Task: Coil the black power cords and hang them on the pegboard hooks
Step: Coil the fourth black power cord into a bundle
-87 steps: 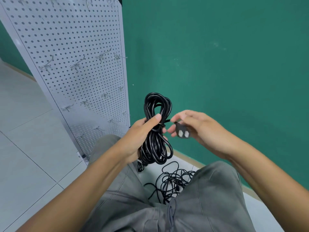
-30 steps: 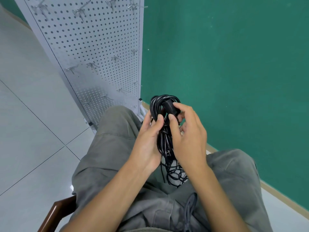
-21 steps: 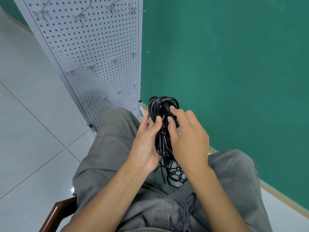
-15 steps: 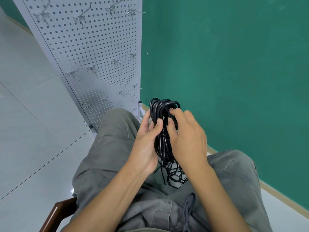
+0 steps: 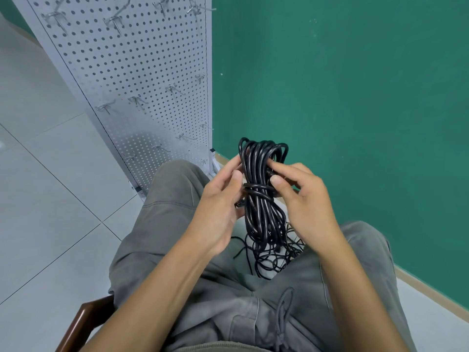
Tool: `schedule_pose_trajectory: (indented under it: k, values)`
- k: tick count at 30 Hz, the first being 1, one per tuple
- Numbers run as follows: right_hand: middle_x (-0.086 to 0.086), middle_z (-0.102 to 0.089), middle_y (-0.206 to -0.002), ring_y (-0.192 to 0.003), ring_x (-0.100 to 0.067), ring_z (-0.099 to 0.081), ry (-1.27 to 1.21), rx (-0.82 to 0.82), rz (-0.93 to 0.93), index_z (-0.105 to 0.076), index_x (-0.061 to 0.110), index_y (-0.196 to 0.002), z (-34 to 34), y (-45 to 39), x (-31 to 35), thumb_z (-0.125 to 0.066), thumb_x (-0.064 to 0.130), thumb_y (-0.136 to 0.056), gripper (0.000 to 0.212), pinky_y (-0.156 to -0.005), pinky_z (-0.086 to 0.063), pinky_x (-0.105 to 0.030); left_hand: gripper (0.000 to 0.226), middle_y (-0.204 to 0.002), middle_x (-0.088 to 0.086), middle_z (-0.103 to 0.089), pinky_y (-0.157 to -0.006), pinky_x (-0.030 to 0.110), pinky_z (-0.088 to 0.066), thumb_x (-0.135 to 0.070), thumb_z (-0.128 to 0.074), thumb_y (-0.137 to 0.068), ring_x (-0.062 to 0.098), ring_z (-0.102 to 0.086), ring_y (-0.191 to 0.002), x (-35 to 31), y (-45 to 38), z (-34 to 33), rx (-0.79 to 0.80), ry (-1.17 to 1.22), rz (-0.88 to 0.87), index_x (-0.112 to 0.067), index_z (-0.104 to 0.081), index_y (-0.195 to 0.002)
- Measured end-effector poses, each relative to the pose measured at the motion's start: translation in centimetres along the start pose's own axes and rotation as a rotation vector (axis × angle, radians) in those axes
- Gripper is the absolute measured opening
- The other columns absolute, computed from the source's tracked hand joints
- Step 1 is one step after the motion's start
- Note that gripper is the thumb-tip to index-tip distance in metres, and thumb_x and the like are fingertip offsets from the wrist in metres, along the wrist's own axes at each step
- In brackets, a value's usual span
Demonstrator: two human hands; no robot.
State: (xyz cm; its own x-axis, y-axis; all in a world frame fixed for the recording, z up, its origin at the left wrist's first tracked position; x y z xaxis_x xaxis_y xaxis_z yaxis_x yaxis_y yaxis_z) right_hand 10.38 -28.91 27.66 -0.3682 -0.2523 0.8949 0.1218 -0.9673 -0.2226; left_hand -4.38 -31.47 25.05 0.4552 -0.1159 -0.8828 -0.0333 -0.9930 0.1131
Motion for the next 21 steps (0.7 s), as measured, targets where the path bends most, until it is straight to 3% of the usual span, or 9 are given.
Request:
schedule_pose_trajectory:
  k: [2,4,8,12,14,16,18,20,21]
  values:
    - [-0.012,-0.066,-0.100,-0.095,-0.023,-0.065,-0.120,-0.056,-0.016,-0.073,0.027,-0.118,0.2,0.4,0.0,-0.064,0.005,-0.097,0.031,-0.091,-0.057,-0.043,0.034,-0.129,0.000,-0.072,-0.096,0.038,-0.056,-0.016,-0.040,-0.111,0.018,-0.068,-0.116,-0.4,-0.2,0.2,-0.004,-0.063,-0.031,-0.026,-0.059,-0.138]
    - [-0.015,-0.064,-0.098,-0.093,-0.030,-0.064,-0.169,-0.071,-0.010,-0.073,0.029,-0.112,0.0,0.7,0.4,-0.065,0.004,-0.097,0.031,-0.089,-0.058,-0.041,0.034,-0.125,0.001,-0.073,-0.087,0.033,-0.060,-0.012,-0.043,-0.110,0.018,-0.070,-0.108,-0.9,-0.5,0.6,-0.023,-0.117,-0.067,-0.028,-0.061,-0.133]
    - [-0.012,-0.060,-0.092,-0.087,-0.026,-0.062,-0.074,-0.063,0.034,-0.070,0.040,-0.106,-0.3,0.7,1.0,-0.065,0.004,-0.097,0.037,-0.085,-0.056,-0.046,0.034,-0.129,0.003,-0.071,-0.077,0.042,-0.061,-0.013,-0.049,-0.108,0.020,-0.071,-0.096,-1.5,-0.4,1.1,0.023,-0.185,-0.087,-0.026,-0.060,-0.137]
    - [-0.014,-0.061,-0.092,-0.084,-0.012,-0.061,-0.027,-0.013,0.037,-0.074,0.028,-0.104,-0.4,0.8,1.2,-0.064,0.004,-0.097,0.027,-0.081,-0.054,-0.033,0.033,-0.130,0.010,-0.068,-0.073,0.048,-0.061,-0.024,-0.060,-0.099,0.027,-0.074,-0.090,-2.3,-0.3,1.4,0.060,-0.205,-0.104,-0.038,-0.068,-0.128]
    - [-0.017,-0.065,-0.096,-0.082,-0.009,-0.064,-0.195,0.002,-0.056,-0.076,0.020,-0.105,-0.5,0.9,1.0,-0.064,0.001,-0.096,0.024,-0.075,-0.055,-0.023,0.031,-0.126,0.007,-0.070,-0.075,0.057,-0.059,-0.026,-0.064,-0.093,0.029,-0.075,-0.087,-2.6,-0.3,1.4,0.053,-0.210,-0.108,-0.042,-0.073,-0.119]
    - [-0.014,-0.074,-0.099,-0.083,-0.014,-0.067,-0.405,-0.017,-0.184,-0.078,0.012,-0.105,-0.6,1.0,0.2,-0.067,0.000,-0.092,0.020,-0.075,-0.056,-0.022,0.028,-0.123,0.002,-0.073,-0.077,0.062,-0.057,-0.028,-0.068,-0.088,0.027,-0.074,-0.080,-2.9,-0.2,1.3,0.034,-0.211,-0.110,-0.045,-0.077,-0.109]
    - [-0.009,-0.077,-0.093,-0.083,-0.019,-0.067,-0.583,-0.046,-0.270,-0.081,0.017,-0.094,-0.4,0.9,-0.6,-0.080,0.017,-0.079,0.016,-0.076,-0.058,-0.026,0.025,-0.119,0.000,-0.074,-0.072,0.050,-0.060,-0.029,-0.071,-0.084,0.025,-0.073,-0.076,-3.1,-0.2,1.1,0.031,-0.201,-0.096,-0.045,-0.078,-0.102]
    - [-0.010,-0.076,-0.090,-0.084,-0.023,-0.066,-0.645,-0.043,-0.273,-0.083,0.019,-0.089,-0.4,0.9,-1.1,-0.089,0.036,-0.063,0.032,-0.082,-0.058,-0.030,0.021,-0.116,0.002,-0.076,-0.064,0.037,-0.061,-0.030,-0.072,-0.083,0.024,-0.073,-0.075,-3.4,-0.2,1.1,0.032,-0.208,-0.085,-0.037,-0.076,-0.102]
    - [-0.011,-0.077,-0.090,-0.084,-0.023,-0.067,-0.669,-0.042,-0.269,-0.083,0.018,-0.088,-0.4,0.9,-1.2,-0.089,0.036,-0.059,0.035,-0.084,-0.059,-0.031,0.021,-0.113,0.002,-0.076,-0.062,0.034,-0.061,-0.030,-0.073,-0.082,0.023,-0.073,-0.074,-3.6,-0.2,1.2,0.021,-0.224,-0.086,-0.033,-0.075,-0.103]
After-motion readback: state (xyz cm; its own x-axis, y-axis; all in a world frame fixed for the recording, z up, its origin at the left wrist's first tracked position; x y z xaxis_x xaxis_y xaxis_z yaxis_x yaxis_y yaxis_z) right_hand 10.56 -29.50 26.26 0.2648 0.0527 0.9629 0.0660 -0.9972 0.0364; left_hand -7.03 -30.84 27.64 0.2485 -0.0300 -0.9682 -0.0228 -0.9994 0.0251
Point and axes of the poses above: each hand's wrist, its own y-axis away from the middle knuckle, its own z-axis out of the back of the hand, x = y × z, the point moved 4 cm from there along -y, towards the middle knuckle
